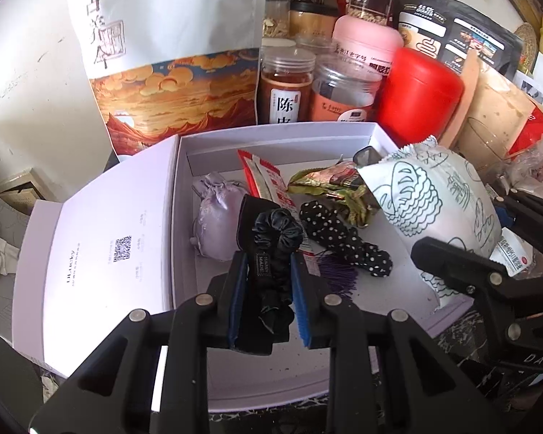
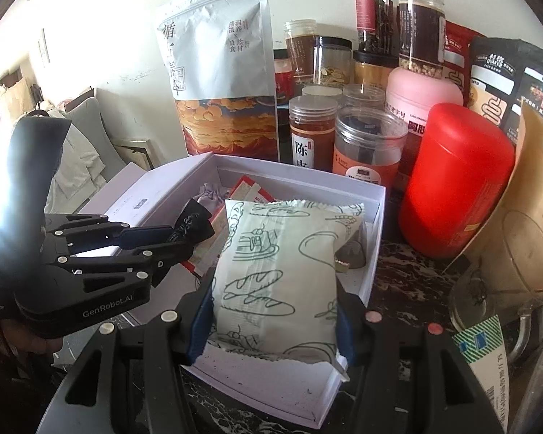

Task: Organize objects
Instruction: 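Carry the scrunchie and packet over the white box and lower them inside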

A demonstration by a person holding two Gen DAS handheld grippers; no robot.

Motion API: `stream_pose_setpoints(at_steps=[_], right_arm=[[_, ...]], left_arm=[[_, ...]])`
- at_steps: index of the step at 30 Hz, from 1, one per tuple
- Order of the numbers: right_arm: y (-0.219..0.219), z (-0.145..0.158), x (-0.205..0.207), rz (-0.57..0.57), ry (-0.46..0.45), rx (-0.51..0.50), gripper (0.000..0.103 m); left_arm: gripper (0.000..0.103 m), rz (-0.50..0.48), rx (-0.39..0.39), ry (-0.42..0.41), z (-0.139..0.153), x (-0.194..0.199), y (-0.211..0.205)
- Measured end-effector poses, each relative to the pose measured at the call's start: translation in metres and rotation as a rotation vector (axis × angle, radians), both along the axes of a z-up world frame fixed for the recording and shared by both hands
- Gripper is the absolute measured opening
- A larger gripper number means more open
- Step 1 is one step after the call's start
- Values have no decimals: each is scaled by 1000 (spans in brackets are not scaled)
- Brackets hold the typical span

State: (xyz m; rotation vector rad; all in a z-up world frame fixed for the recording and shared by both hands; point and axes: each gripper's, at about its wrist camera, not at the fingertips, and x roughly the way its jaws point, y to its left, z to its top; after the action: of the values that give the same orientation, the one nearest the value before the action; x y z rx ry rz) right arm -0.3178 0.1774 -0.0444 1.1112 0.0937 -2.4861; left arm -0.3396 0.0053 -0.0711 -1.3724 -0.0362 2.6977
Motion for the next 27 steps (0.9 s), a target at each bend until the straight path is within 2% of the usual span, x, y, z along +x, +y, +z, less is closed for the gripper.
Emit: stream_pose_setpoints(at_steps=[11,15,18,27], right_arm=[[-3,-32,-11,9,-62,19,57],[-7,-40,-11,17,-67,40,56],[-9,-42,-12,31,-76,34,57],[-16,-44,-13,33,-76,53,57]], left_arm=[[23,-27,-35,-53,-31,-13,6],[23,-46,-108,-48,-38,-13,18],[23,-59,-79,-69,-43,-14,19],[23,-57,-75,-69,-46,-13,21]])
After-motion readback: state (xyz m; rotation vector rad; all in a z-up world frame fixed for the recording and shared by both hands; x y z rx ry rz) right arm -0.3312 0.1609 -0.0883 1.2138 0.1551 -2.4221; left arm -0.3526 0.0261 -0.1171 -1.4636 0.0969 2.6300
